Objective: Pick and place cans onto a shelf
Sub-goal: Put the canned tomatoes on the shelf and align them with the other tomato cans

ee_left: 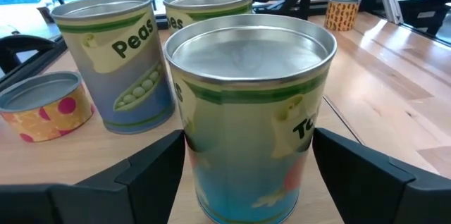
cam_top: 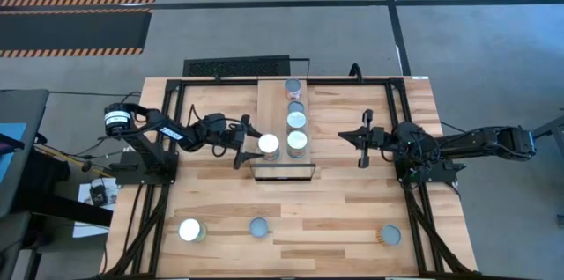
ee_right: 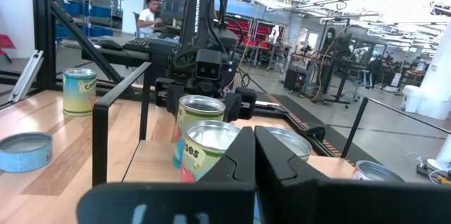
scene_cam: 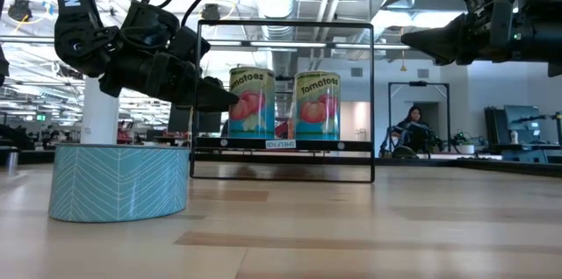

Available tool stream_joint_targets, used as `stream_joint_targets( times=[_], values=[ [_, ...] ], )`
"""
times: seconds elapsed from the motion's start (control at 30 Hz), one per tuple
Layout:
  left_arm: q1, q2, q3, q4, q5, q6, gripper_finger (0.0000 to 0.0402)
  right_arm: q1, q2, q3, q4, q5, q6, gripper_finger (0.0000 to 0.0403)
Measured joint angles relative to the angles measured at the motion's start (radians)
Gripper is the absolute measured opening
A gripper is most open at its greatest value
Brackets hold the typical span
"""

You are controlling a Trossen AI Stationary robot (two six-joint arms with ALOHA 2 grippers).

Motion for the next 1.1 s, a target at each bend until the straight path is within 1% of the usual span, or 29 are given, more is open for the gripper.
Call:
stream_joint_targets(
  times=[0.27,0.47,0.77,0.93,1.1],
  values=[
    [0.000,0.000,0.000,0.001,-0.002,0.000,0.0296,0.000,0.000,0.000,0.000,0.000,0.000,0.0011],
    [0.000,0.000,0.000,0.000,-0.006,-0.052,0.0296,0.000,0.000,0.000,0.000,0.000,0.000,0.0011],
    [0.000,0.000,0.000,-0.010,-0.010,-0.049,0.0296,0.000,0.000,0.000,0.000,0.000,0.001,0.0011],
    [0.000,0.000,0.000,-0.033,-0.040,-0.019,0.0296,0.000,0.000,0.000,0.000,0.000,0.001,0.0011],
    [0.000,0.000,0.000,-0.035,-0.039,-0.036,0.0296,0.000,0.000,0.000,0.000,0.000,0.001,0.0011]
  ],
)
